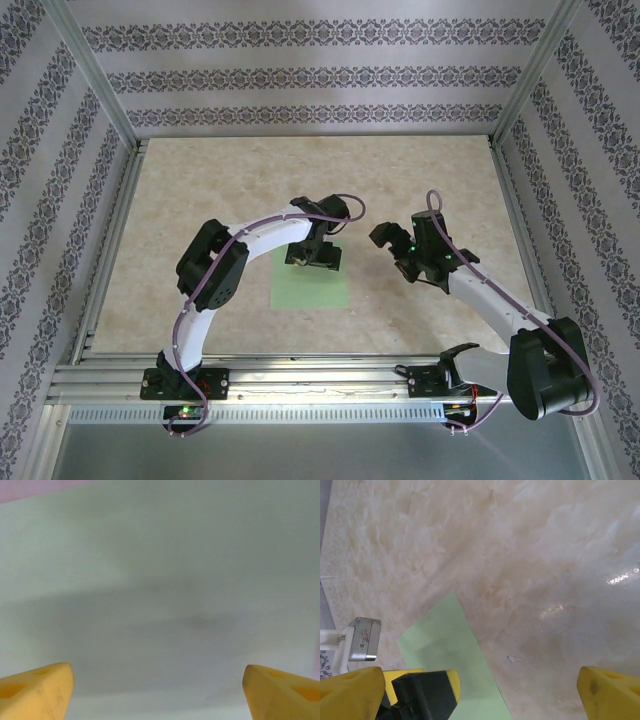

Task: Fold a paper plane with a square sheet of paper (pick it up from the middle)
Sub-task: First fold the square sheet of paper in half at the center of the table.

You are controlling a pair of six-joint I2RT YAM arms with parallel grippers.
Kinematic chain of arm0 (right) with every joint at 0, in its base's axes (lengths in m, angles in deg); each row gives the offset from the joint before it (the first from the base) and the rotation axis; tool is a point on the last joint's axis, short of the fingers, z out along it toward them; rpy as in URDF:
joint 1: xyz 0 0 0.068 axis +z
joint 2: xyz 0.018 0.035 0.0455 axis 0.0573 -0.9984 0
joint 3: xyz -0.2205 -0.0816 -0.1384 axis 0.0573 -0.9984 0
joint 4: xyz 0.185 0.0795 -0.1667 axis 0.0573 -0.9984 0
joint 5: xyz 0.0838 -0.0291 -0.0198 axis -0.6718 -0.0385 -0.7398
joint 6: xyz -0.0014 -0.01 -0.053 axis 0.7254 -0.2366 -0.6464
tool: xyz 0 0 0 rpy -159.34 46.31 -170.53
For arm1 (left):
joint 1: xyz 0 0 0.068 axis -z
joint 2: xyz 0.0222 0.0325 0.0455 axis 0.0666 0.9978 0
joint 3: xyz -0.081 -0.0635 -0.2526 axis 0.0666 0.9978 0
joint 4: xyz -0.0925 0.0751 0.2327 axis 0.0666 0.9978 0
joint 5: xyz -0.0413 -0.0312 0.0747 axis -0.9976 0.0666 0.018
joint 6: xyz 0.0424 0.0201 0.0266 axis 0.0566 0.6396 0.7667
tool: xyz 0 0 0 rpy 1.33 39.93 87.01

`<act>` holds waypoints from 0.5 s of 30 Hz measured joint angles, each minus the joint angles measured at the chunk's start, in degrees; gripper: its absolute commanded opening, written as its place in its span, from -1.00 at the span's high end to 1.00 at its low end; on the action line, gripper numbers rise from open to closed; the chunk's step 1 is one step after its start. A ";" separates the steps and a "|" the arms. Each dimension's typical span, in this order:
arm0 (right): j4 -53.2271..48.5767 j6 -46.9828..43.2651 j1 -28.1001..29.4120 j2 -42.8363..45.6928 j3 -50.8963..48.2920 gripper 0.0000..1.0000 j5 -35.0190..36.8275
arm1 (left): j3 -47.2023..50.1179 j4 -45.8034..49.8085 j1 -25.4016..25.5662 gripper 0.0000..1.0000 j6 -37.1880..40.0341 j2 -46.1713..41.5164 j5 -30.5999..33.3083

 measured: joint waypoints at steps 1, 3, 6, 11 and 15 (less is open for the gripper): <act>-0.02 0.00 0.00 0.00 -0.09 -0.96 0.00 | 0.00 0.37 0.00 -0.77 -0.15 0.09 0.31; -0.13 0.02 -0.26 -0.02 -0.20 -0.96 -0.04 | 0.02 0.85 0.00 -0.78 -0.35 0.22 0.98; -0.09 0.02 -0.35 -0.46 -0.20 -0.96 -0.26 | 0.13 1.03 0.00 -0.80 -0.52 0.50 1.36; -0.11 0.02 -0.35 -1.53 -0.20 -0.96 -1.14 | 1.20 0.98 0.00 -0.81 -0.61 0.74 1.27; -0.13 0.02 -0.35 -1.64 -0.20 -0.96 -1.51 | 1.88 0.11 -0.11 -0.82 0.11 0.74 0.48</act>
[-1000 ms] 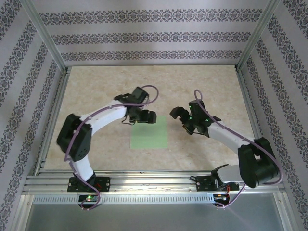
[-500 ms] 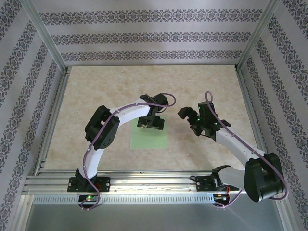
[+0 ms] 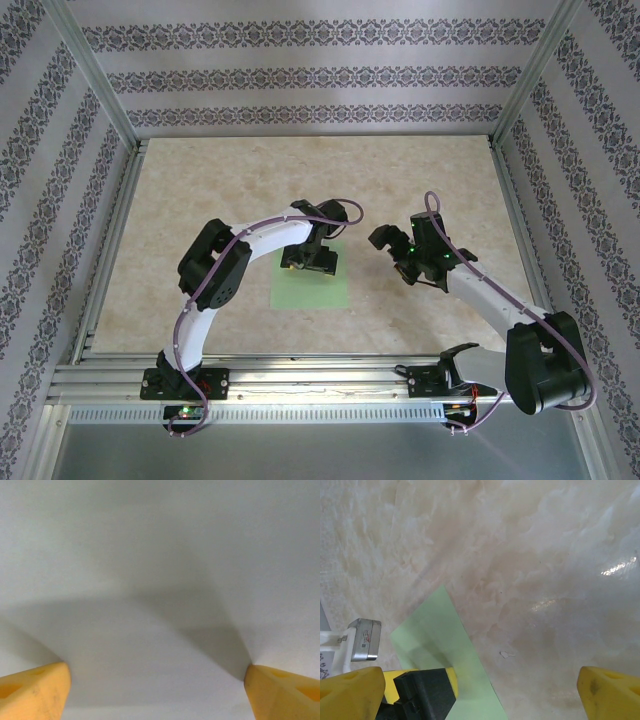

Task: Fold a paper plane with a square sheet of paper (pick it up from the middle)
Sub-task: First fold the square sheet of paper in half at the center of the table.

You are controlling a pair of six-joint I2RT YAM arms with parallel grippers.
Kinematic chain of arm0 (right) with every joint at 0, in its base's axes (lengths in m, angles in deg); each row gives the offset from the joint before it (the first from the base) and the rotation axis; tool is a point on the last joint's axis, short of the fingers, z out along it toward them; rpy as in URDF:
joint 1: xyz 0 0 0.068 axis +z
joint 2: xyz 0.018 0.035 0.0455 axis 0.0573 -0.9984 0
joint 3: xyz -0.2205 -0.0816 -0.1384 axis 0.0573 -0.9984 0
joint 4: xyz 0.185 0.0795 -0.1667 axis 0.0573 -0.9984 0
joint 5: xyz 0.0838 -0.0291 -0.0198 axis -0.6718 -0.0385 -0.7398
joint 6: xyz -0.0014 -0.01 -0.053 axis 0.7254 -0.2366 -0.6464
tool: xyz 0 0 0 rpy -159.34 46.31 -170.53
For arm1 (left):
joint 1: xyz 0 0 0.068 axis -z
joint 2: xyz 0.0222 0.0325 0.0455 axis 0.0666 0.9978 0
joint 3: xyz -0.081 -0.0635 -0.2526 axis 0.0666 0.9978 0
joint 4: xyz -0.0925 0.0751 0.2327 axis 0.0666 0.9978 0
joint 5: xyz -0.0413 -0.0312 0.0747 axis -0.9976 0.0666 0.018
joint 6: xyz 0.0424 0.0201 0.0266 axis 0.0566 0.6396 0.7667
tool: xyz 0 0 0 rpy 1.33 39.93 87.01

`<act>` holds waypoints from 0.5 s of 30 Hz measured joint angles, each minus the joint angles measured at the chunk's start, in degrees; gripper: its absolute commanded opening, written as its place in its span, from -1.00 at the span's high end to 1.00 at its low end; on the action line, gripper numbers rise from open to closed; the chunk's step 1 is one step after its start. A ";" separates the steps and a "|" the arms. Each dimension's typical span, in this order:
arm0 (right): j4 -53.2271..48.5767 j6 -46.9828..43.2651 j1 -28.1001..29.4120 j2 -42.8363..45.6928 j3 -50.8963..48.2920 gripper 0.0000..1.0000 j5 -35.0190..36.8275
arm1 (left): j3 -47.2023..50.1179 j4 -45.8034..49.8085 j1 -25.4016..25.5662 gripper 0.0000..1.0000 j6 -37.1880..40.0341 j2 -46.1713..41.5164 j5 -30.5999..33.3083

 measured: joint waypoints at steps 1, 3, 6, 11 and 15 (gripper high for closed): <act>0.02 0.00 0.00 0.00 0.00 -0.96 0.00 | 0.20 -0.22 -0.07 -0.82 0.42 -0.09 -0.22; 0.00 0.00 0.02 0.00 0.00 -0.96 -0.02 | 0.81 -0.57 -0.46 -0.82 1.79 -0.44 -0.70; -0.02 0.00 0.04 0.00 0.00 -0.96 0.00 | 2.10 -1.16 -1.01 -0.82 4.55 -1.22 -1.36; -0.02 0.02 0.04 0.02 0.00 -0.96 0.00 | 4.85 -1.51 -2.58 -0.83 10.19 -3.02 -2.34; -0.07 0.02 0.55 0.00 0.02 -0.96 0.04 | 5.11 -1.16 -3.82 -0.82 12.09 -3.37 -2.64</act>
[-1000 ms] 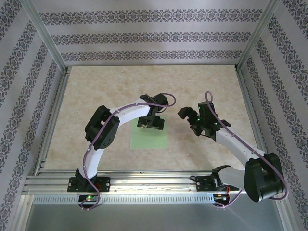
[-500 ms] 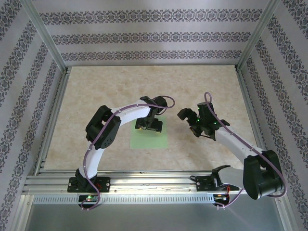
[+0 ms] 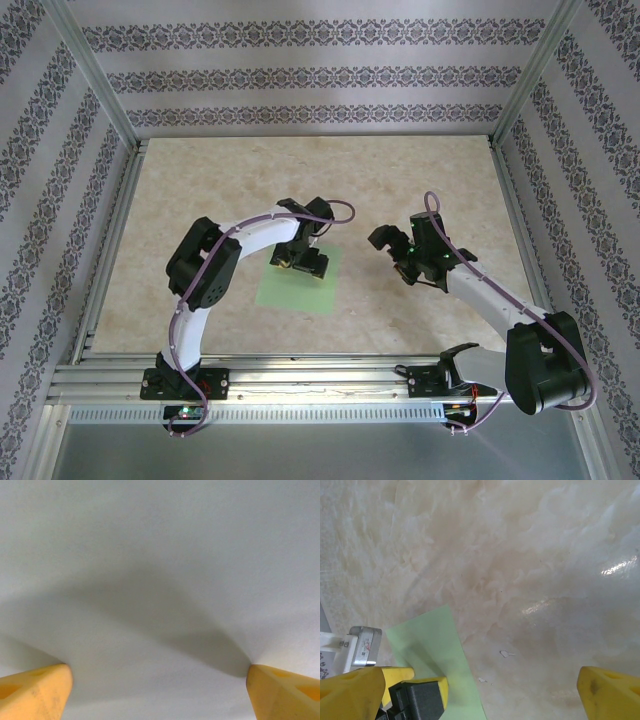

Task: Fold a paper plane with a square sheet of paper (pick it up from the middle)
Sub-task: First fold the square sheet of paper in half at the center of the table.

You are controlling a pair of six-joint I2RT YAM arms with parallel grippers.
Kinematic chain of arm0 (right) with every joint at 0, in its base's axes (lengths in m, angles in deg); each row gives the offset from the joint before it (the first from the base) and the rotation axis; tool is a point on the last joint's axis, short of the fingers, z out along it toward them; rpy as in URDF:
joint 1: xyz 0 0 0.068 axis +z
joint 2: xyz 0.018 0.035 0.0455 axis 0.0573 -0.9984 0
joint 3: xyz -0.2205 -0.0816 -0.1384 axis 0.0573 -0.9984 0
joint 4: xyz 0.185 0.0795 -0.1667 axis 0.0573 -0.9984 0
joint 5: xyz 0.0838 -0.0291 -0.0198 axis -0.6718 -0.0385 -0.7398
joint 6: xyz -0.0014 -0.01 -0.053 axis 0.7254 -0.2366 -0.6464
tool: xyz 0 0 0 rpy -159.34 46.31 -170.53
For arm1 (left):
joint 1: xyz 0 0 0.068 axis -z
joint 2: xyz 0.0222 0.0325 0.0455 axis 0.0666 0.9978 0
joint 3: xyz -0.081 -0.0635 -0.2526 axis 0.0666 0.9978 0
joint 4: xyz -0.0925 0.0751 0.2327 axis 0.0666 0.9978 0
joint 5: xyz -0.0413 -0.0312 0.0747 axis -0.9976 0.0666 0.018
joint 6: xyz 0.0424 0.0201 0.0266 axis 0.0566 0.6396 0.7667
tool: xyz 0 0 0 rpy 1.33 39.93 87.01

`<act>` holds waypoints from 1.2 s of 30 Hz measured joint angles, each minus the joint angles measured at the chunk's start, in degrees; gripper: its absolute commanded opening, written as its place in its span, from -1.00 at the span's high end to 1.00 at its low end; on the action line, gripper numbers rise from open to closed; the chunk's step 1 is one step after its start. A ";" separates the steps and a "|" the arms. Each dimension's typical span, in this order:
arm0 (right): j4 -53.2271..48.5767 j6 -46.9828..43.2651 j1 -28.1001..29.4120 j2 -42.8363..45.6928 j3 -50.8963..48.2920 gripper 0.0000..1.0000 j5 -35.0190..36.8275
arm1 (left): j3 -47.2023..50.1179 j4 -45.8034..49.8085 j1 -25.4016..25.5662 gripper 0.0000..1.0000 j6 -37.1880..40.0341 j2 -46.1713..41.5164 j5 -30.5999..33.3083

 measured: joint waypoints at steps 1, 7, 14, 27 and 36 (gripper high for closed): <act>-0.07 -0.02 0.35 0.00 0.00 -0.96 0.00 | 0.00 0.00 -0.20 -0.83 -0.04 -0.15 -0.17; -0.94 -1.14 2.80 -1.49 1.55 -0.96 -0.07 | 0.13 -0.57 -0.31 -0.81 -4.20 -0.70 -1.27; -1.29 -2.23 4.42 -4.11 3.19 -0.96 -0.70 | 3.85 -1.92 -0.31 -0.80 -10.19 -4.83 -0.96; -1.51 -2.64 4.87 -4.50 3.30 -0.96 -1.55 | 2.05 -2.10 -0.31 -0.82 -10.82 -3.67 0.09; -1.79 -2.62 4.87 -4.50 3.45 -0.96 -1.55 | 2.23 -2.14 -0.31 -0.82 -10.82 -2.25 0.70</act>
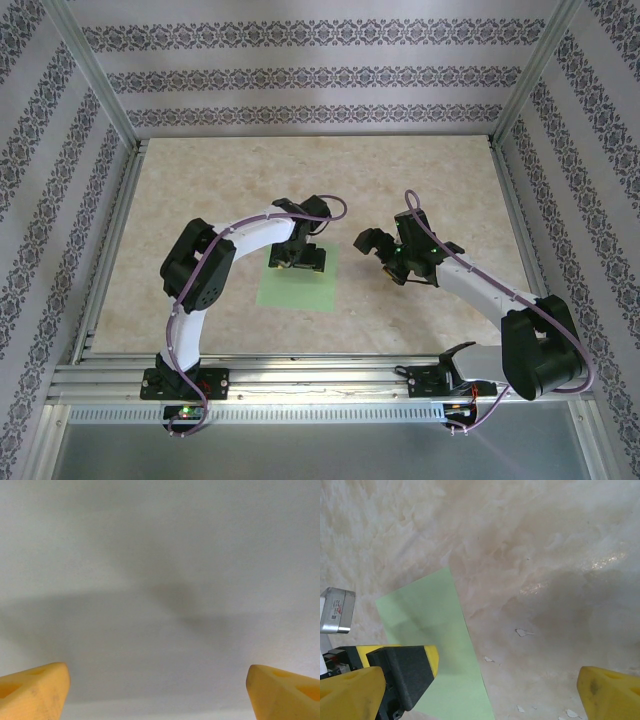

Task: Fold a paper plane with a square sheet of paper (pick it up from the middle)
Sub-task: First fold the square sheet of paper in half at the center of the table.

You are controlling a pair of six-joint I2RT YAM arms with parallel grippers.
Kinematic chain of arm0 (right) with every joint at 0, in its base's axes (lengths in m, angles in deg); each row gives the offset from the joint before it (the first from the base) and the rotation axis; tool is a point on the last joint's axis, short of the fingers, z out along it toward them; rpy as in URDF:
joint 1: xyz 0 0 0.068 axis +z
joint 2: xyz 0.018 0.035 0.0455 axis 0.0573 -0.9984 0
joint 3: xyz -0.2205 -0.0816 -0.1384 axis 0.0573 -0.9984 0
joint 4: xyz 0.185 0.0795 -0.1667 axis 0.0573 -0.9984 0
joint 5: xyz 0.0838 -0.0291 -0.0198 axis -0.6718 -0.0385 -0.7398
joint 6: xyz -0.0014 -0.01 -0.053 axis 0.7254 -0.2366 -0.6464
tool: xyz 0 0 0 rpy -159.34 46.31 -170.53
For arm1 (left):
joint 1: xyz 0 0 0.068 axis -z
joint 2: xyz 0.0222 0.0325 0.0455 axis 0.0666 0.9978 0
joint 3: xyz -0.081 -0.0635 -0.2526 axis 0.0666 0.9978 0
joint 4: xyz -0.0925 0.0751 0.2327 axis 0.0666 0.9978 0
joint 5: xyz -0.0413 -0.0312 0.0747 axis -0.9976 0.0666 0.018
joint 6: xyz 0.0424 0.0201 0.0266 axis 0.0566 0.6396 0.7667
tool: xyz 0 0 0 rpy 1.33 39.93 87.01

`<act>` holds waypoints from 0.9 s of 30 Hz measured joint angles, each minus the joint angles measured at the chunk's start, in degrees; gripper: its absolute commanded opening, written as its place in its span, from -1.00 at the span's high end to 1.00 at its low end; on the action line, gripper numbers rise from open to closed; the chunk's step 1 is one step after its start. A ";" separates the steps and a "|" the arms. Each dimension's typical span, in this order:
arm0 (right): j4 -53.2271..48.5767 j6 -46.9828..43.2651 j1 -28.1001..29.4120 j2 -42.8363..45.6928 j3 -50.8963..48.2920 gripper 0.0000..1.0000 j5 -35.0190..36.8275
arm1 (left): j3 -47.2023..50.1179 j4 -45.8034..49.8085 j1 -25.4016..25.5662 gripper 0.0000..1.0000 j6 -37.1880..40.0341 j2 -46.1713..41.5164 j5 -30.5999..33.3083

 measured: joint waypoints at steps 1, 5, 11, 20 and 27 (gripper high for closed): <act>-0.04 0.00 0.00 0.00 0.00 -0.96 0.00 | 0.33 0.00 0.00 -0.82 0.00 0.00 -0.02; -0.07 -0.02 0.00 0.00 -0.02 -0.96 0.00 | 1.09 -0.13 0.00 -0.82 0.37 0.09 0.02; -0.07 -0.02 0.00 -0.02 0.00 -0.97 -0.02 | 1.09 -0.02 0.00 -0.82 1.73 0.15 0.09; -0.07 0.00 0.00 -0.09 0.00 -0.97 -0.02 | 1.07 0.00 0.02 -0.82 1.90 0.48 0.00; -0.07 0.00 0.00 -0.09 -0.02 -0.96 -0.02 | 1.20 -0.11 0.02 -0.81 1.70 0.46 0.02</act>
